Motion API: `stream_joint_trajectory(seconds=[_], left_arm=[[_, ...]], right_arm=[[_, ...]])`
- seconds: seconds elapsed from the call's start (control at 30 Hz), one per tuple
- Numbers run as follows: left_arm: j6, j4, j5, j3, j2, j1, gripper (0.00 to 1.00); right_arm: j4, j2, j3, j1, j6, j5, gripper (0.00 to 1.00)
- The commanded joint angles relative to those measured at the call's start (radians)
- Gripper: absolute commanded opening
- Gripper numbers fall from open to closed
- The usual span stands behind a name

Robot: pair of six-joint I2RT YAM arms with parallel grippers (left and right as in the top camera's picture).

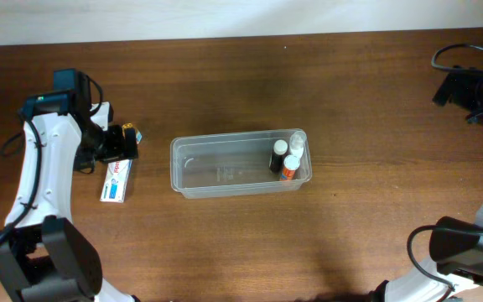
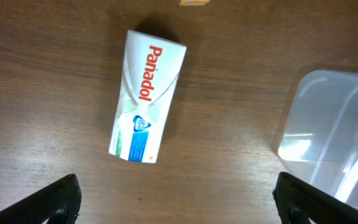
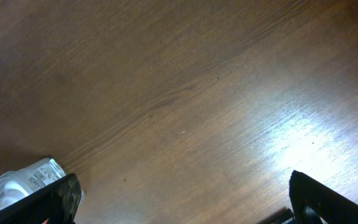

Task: Pack container
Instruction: 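Move the left gripper to the white Panadol box and grasp it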

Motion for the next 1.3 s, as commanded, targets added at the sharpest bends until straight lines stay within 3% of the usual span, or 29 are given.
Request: stream_joint_trajectory(seconds=[0.0,0.13,0.23,0.33,0.8,1.27], left_arm=[[0.073,-0.012,-0.008,0.005,0.051,0.021,0.99],[0.081,-0.027,0.009,0.005,0.120,0.033,0.99],[0.176,-0.025,0.097,0.005,0.157,0.034,0.99],[0.208,-0.020,0.084,0.005,0.196,0.035,0.99],[0.170,0.067,0.010,-0.006,0.270,0.093,0.99],[0.121,0.257,-0.083,-0.191,0.270,0.058,0.99]], right_arm=[[-0.005,-0.003,0.003,-0.007,0.010,-0.002,0.99],[-0.005,-0.003,0.003,-0.007,0.010,-0.002,0.98],[-0.005,-0.003,0.003,-0.007,0.009,-0.002,0.98],[-0.005,-0.003,0.003,-0.007,0.009,-0.002,0.98],[-0.005,-0.003,0.003,-0.007,0.010,-0.002,0.98],[-0.005,-0.003,0.003,-0.007,0.009,-0.002,0.98]])
